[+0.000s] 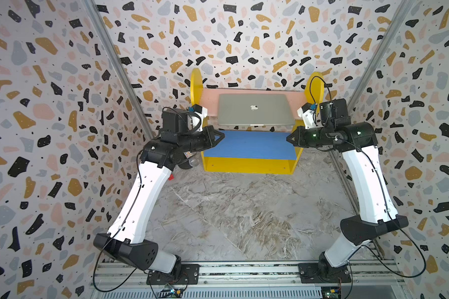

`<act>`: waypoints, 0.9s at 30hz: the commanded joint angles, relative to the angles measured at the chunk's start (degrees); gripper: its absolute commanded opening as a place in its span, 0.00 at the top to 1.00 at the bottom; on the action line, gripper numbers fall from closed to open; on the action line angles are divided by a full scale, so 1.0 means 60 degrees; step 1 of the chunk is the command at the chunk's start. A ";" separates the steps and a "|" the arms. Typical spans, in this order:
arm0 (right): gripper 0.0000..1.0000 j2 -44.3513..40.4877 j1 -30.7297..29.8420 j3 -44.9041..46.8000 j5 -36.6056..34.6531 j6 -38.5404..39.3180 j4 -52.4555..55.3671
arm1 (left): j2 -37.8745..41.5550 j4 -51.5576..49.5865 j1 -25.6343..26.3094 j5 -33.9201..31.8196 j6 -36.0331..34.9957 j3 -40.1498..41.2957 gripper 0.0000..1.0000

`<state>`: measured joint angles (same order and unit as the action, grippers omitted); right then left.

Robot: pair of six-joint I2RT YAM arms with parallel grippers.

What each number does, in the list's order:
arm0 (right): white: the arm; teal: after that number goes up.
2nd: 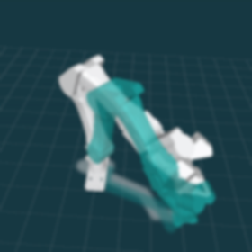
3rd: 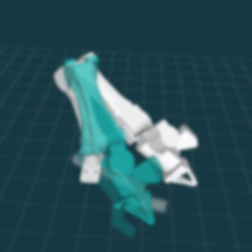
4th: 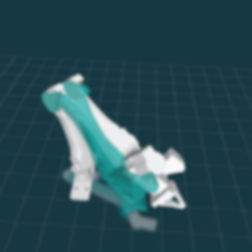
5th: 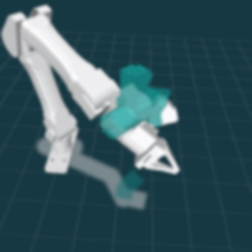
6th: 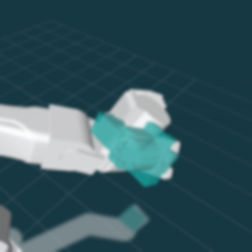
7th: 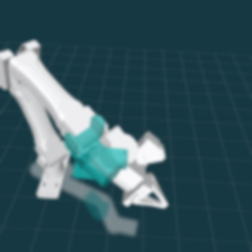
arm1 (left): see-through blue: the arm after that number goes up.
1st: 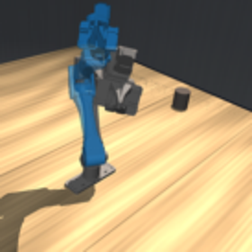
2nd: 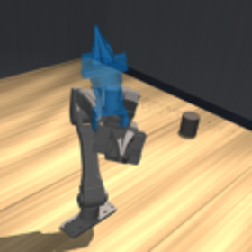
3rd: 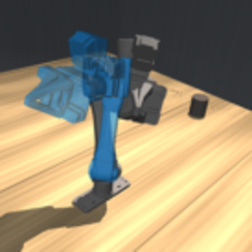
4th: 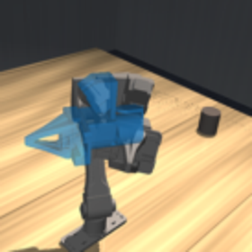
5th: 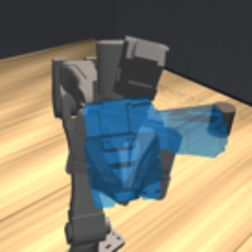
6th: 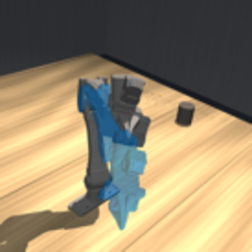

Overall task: Close the laptop lid and set it aside
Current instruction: Place the laptop on the shelf.

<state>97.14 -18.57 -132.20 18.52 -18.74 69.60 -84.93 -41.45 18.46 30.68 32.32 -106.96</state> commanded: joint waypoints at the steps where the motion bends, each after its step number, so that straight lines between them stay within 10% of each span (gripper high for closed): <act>1: 1.00 0.0015 -0.0213 -0.0514 -0.0935 0.0537 0.0635 | -0.0199 -0.0838 0.0232 -0.0639 -0.0948 -0.0702 1.00; 27: 1.00 0.1532 -0.0553 -0.2366 -0.1898 0.1043 0.0928 | -0.2666 -0.3015 0.0950 -0.2311 -0.2180 -0.4152 1.00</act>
<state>106.61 -21.63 -144.05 7.92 -13.39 74.13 -100.40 -59.68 23.86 17.67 20.64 -129.08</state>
